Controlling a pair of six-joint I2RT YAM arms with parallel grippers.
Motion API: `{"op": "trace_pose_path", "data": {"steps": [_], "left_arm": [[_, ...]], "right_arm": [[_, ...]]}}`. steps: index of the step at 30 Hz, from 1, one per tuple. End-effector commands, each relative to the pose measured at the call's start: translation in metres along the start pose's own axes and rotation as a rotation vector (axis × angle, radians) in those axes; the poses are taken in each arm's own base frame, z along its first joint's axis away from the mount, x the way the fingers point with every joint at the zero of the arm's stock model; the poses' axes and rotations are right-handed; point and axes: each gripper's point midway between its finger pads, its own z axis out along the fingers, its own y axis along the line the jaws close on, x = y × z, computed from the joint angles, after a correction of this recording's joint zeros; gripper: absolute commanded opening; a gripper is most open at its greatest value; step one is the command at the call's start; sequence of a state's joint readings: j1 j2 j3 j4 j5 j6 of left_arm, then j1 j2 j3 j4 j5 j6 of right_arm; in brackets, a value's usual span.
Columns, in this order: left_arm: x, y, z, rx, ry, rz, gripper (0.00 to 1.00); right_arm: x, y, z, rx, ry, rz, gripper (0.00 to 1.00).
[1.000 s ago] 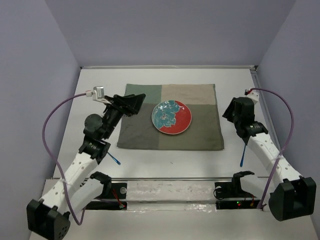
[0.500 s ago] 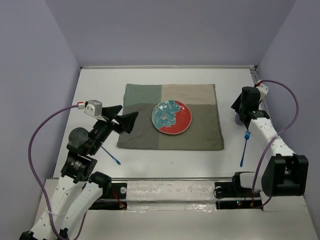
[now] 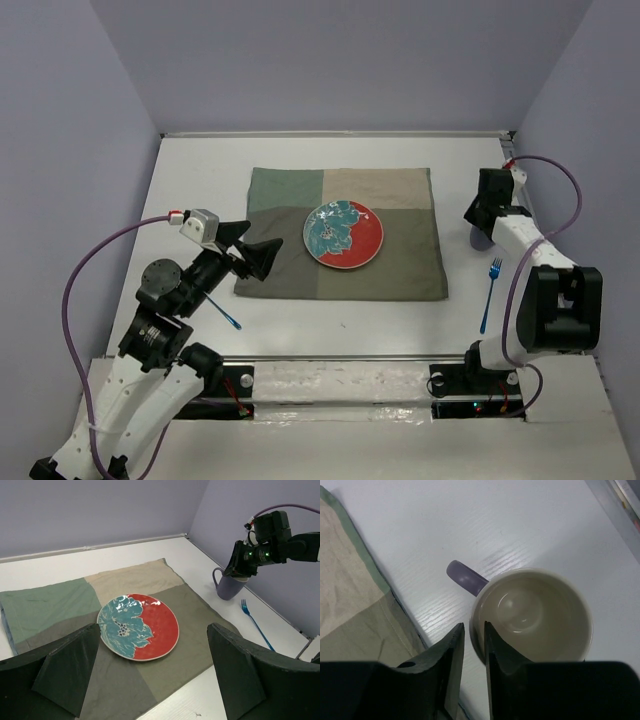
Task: Set the dinner table for one person
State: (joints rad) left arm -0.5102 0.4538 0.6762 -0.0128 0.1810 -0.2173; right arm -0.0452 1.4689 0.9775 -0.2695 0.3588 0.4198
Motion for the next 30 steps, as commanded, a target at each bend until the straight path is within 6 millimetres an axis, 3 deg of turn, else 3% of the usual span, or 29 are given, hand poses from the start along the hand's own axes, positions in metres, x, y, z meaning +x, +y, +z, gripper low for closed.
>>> {"op": "trace_pose_path", "data": {"steps": [1, 4, 7, 8, 9, 10, 15, 21, 27, 30], "left_arm": [[-0.021, -0.009, -0.004, 0.027, -0.056, 0.028, 0.99], [-0.021, -0.009, -0.004, 0.031, -0.058, 0.030, 0.99], [-0.020, -0.009, -0.003, 0.028, -0.054, 0.027, 0.99], [-0.019, -0.008, -0.002, 0.027, -0.050, 0.026, 0.99], [-0.019, -0.008, -0.002, 0.027, -0.048, 0.026, 0.99], [-0.018, -0.008, -0.002, 0.026, -0.047, 0.026, 0.99], [-0.017, -0.005, -0.001, 0.016, -0.045, 0.027, 0.99], [-0.016, -0.001, 0.001, 0.001, -0.043, 0.026, 0.99], [-0.014, 0.001, 0.003, -0.004, -0.033, 0.025, 0.99], [-0.014, 0.002, 0.004, -0.010, -0.031, 0.025, 0.99]], "right_arm": [[-0.012, 0.007, 0.005, -0.007, -0.011, -0.001, 0.23], [-0.024, 0.000, 0.000, 0.024, -0.053, -0.003, 0.01], [-0.050, -0.004, -0.016, 0.041, -0.131, -0.017, 0.00], [-0.057, -0.002, -0.022, 0.040, -0.156, -0.044, 0.00], [-0.071, 0.015, -0.035, 0.003, -0.208, -0.059, 0.00], [-0.074, 0.011, -0.037, 0.017, -0.219, -0.073, 0.00], [-0.095, 0.092, -0.068, -0.218, -0.271, -0.140, 0.00], [-0.096, 0.178, -0.067, -0.394, -0.257, -0.278, 0.00], [-0.096, 0.228, -0.046, -0.461, -0.201, -0.360, 0.00], [-0.084, 0.242, -0.031, -0.467, -0.159, -0.402, 0.00]]}}
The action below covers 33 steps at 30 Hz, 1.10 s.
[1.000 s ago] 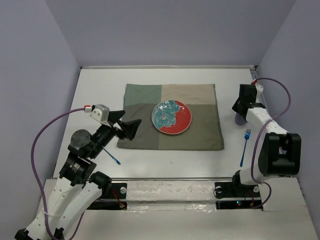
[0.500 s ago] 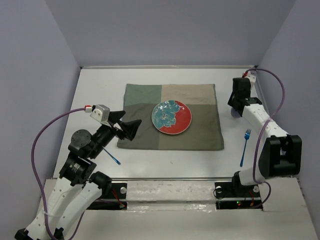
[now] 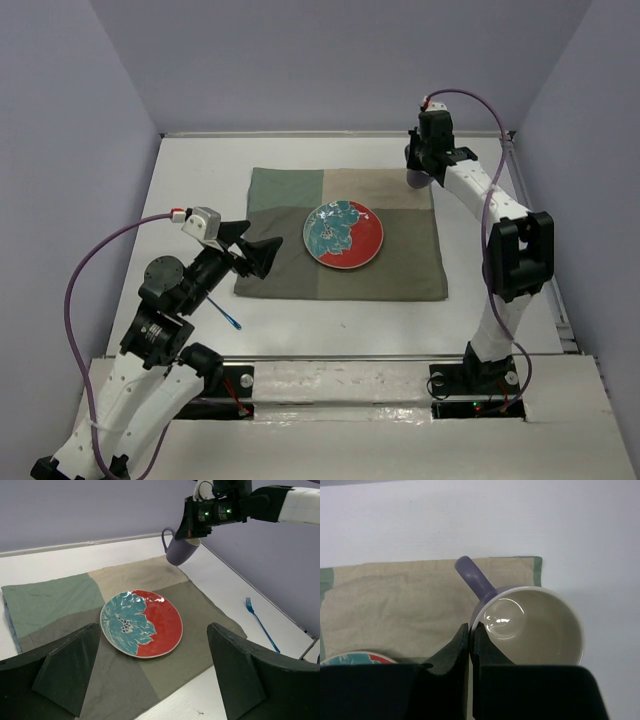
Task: Set the dinner table for one person
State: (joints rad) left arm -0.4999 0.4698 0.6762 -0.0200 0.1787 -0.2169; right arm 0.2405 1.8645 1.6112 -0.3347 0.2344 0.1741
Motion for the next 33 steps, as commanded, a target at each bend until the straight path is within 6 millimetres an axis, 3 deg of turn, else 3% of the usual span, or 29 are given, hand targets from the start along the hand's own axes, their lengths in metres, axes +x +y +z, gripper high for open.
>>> {"op": "trace_pose_path", "data": {"steps": [1, 11, 22, 23, 25, 26, 28, 29, 32, 33], "left_arm": [[-0.018, -0.002, 0.001, 0.007, -0.049, 0.027, 0.99], [-0.016, 0.000, 0.003, -0.001, -0.040, 0.027, 0.99], [-0.019, 0.001, 0.002, -0.003, -0.047, 0.029, 0.99], [-0.019, 0.000, 0.001, -0.003, -0.050, 0.029, 0.99], [-0.022, 0.000, 0.000, -0.002, -0.059, 0.030, 0.99], [-0.023, -0.001, -0.001, -0.001, -0.062, 0.032, 0.99], [-0.023, -0.002, -0.002, 0.003, -0.066, 0.033, 0.99], [-0.024, -0.002, -0.003, 0.003, -0.071, 0.032, 0.99], [-0.027, -0.002, -0.004, 0.004, -0.078, 0.035, 0.99], [-0.028, -0.004, -0.005, 0.011, -0.086, 0.035, 0.99]], "right_arm": [[-0.044, 0.026, -0.001, -0.065, -0.075, -0.055, 0.00], [-0.030, 0.028, 0.032, -0.036, -0.024, -0.085, 0.00], [0.005, 0.017, 0.060, 0.036, 0.051, -0.107, 0.01], [0.007, 0.018, 0.060, 0.030, 0.057, -0.098, 0.15], [0.009, 0.023, 0.060, 0.009, 0.068, -0.091, 0.32], [0.005, 0.024, 0.058, 0.002, 0.062, -0.078, 0.48], [-0.005, 0.025, 0.047, -0.002, 0.045, -0.055, 0.65], [-0.004, 0.025, 0.047, -0.007, 0.052, -0.057, 0.65], [-0.028, 0.033, 0.016, -0.068, 0.012, -0.015, 0.74], [-0.037, 0.036, -0.003, -0.101, -0.008, 0.000, 0.74]]}}
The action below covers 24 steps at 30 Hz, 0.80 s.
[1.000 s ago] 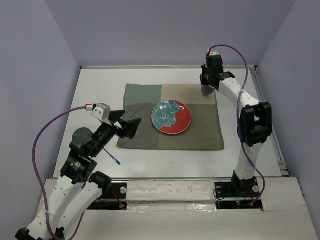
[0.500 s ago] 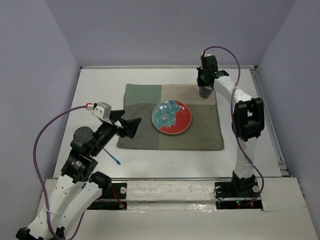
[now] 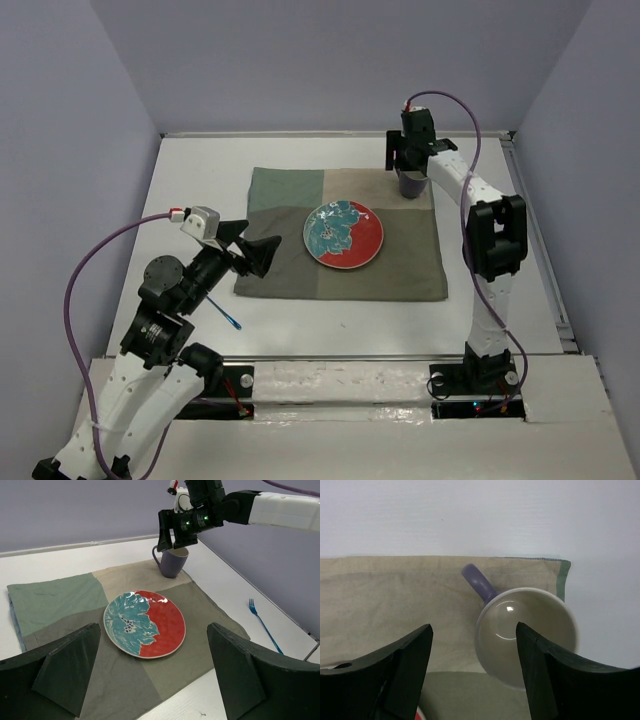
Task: Set the dinner table for one person
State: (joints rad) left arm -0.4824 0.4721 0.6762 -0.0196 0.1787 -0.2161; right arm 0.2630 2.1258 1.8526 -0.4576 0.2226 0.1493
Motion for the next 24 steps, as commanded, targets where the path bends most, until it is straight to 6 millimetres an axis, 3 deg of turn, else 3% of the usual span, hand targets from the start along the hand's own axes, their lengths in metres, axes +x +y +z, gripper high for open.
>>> {"op": "trace_pose_path", "data": {"steps": [1, 3, 7, 10, 14, 15, 17, 18, 20, 21, 24], "left_arm": [[-0.029, -0.008, -0.007, 0.025, -0.090, 0.035, 0.99], [-0.031, -0.006, -0.006, 0.011, -0.095, 0.032, 0.99], [-0.037, 0.002, -0.013, -0.041, -0.130, 0.023, 0.99], [-0.038, 0.015, -0.014, -0.122, -0.129, 0.013, 0.99], [-0.041, 0.038, -0.023, -0.257, -0.157, -0.009, 0.99], [-0.045, 0.045, -0.029, -0.308, -0.179, -0.023, 0.99], [-0.047, 0.056, -0.037, -0.372, -0.204, -0.040, 0.99], [-0.050, 0.061, -0.043, -0.405, -0.226, -0.064, 0.99], [-0.055, 0.077, -0.055, -0.509, -0.271, -0.093, 0.99], [-0.058, 0.088, -0.065, -0.582, -0.312, -0.124, 0.99], [-0.063, 0.102, -0.081, -0.681, -0.372, -0.166, 0.99]], "right_arm": [[-0.064, 0.011, -0.081, -0.119, -0.160, 0.075, 0.74], [-0.064, 0.020, -0.102, -0.192, -0.162, 0.105, 0.75], [-0.039, 0.045, -0.152, -0.301, -0.178, 0.121, 0.75], [-0.022, 0.061, -0.171, -0.353, -0.173, 0.124, 0.74], [0.000, 0.100, -0.201, -0.443, -0.198, 0.103, 0.71], [0.014, 0.119, -0.212, -0.487, -0.188, 0.086, 0.70], [0.024, 0.144, -0.227, -0.550, -0.196, 0.071, 0.67], [0.046, 0.169, -0.237, -0.606, -0.173, 0.032, 0.66], [0.056, 0.198, -0.247, -0.668, -0.180, 0.005, 0.64], [0.072, 0.226, -0.254, -0.718, -0.166, -0.028, 0.63], [0.094, 0.271, -0.266, -0.784, -0.157, -0.102, 0.62]]}}
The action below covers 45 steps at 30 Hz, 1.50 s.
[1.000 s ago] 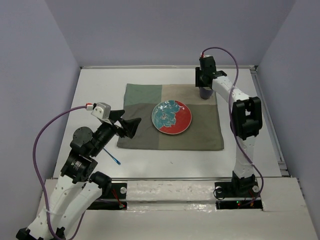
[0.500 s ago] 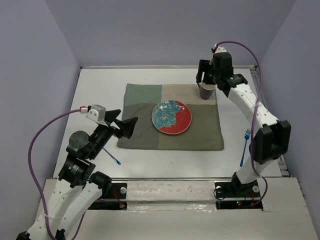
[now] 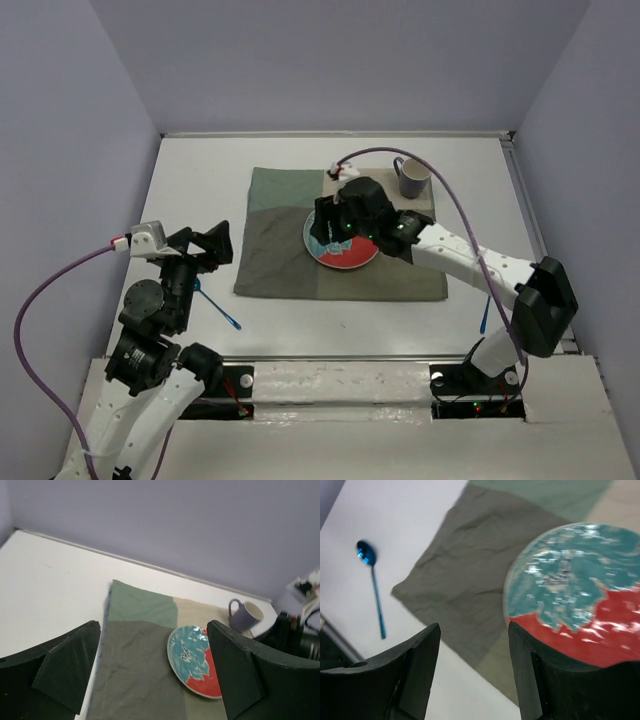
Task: Set the dinner table for one person
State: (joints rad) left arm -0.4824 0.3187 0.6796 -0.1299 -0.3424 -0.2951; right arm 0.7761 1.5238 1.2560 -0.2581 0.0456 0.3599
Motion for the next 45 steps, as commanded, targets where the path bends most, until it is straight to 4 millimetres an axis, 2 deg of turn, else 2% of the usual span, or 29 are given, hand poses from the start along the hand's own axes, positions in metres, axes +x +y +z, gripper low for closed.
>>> {"op": "trace_pose_path", "data": {"steps": [1, 4, 5, 7, 8, 9, 11, 12, 13, 14, 15, 16, 18, 19, 20, 21, 26, 30, 33, 37, 45], "left_arm": [[-0.040, 0.042, -0.012, -0.249, -0.172, -0.111, 0.99], [-0.051, 0.046, -0.018, -0.265, -0.215, -0.124, 0.99], [-0.057, 0.048, -0.021, -0.277, -0.228, -0.105, 0.99], [-0.073, 0.057, -0.028, -0.328, -0.274, -0.094, 0.99], [-0.076, 0.061, -0.031, -0.354, -0.284, -0.077, 0.99], [-0.075, 0.070, -0.034, -0.405, -0.294, -0.069, 0.99], [-0.069, 0.078, -0.035, -0.436, -0.305, -0.063, 0.99], [-0.062, 0.085, -0.038, -0.456, -0.311, -0.051, 0.99], [-0.068, 0.091, -0.044, -0.484, -0.348, -0.071, 0.99], [-0.071, 0.093, -0.047, -0.494, -0.363, -0.075, 0.99], [-0.067, 0.097, -0.048, -0.509, -0.355, -0.043, 0.99], [-0.073, 0.098, -0.050, -0.519, -0.394, -0.065, 0.99], [-0.069, 0.100, -0.047, -0.534, -0.391, -0.054, 0.99], [-0.067, 0.100, -0.044, -0.539, -0.382, -0.044, 0.99], [-0.065, 0.099, -0.041, -0.542, -0.374, -0.037, 0.99], [-0.060, 0.099, -0.035, -0.553, -0.353, -0.019, 0.99], [-0.057, 0.103, -0.028, -0.577, -0.349, -0.002, 0.99], [-0.058, 0.111, -0.026, -0.606, -0.364, 0.007, 0.99], [-0.061, 0.110, -0.024, -0.592, -0.371, 0.007, 0.99], [-0.064, 0.111, -0.027, -0.591, -0.384, 0.007, 0.99], [-0.069, 0.102, -0.030, -0.527, -0.400, -0.008, 0.99]], "right_arm": [[0.005, 0.103, 0.026, -0.195, -0.056, -0.088, 0.62], [0.018, 0.148, 0.043, -0.282, -0.044, -0.143, 0.61], [0.028, 0.173, 0.053, -0.320, -0.034, -0.171, 0.61], [0.037, 0.193, 0.065, -0.350, -0.030, -0.208, 0.57], [0.056, 0.198, 0.082, -0.355, 0.007, -0.233, 0.56], [0.053, 0.217, 0.083, -0.394, -0.009, -0.259, 0.54], [0.062, 0.230, 0.094, -0.410, -0.007, -0.300, 0.53], [0.067, 0.238, 0.105, -0.418, -0.011, -0.342, 0.52], [0.082, 0.240, 0.117, -0.419, 0.005, -0.381, 0.52], [0.075, 0.248, 0.113, -0.447, -0.009, -0.389, 0.51], [0.086, 0.249, 0.124, -0.459, 0.010, -0.405, 0.51], [0.083, 0.263, 0.121, -0.497, -0.003, -0.413, 0.51], [0.093, 0.263, 0.134, -0.501, 0.011, -0.446, 0.51], [0.090, 0.272, 0.132, -0.517, -0.002, -0.459, 0.51], [0.096, 0.276, 0.132, -0.524, 0.001, -0.478, 0.51], [0.097, 0.276, 0.137, -0.516, -0.006, -0.498, 0.51], [0.127, 0.291, 0.150, -0.547, 0.053, -0.544, 0.51], [0.157, 0.303, 0.153, -0.574, 0.085, -0.580, 0.54], [0.170, 0.307, 0.154, -0.590, 0.105, -0.582, 0.54], [0.182, 0.301, 0.165, -0.542, 0.111, -0.599, 0.54], [0.191, 0.283, 0.179, -0.426, 0.107, -0.615, 0.53]]}}
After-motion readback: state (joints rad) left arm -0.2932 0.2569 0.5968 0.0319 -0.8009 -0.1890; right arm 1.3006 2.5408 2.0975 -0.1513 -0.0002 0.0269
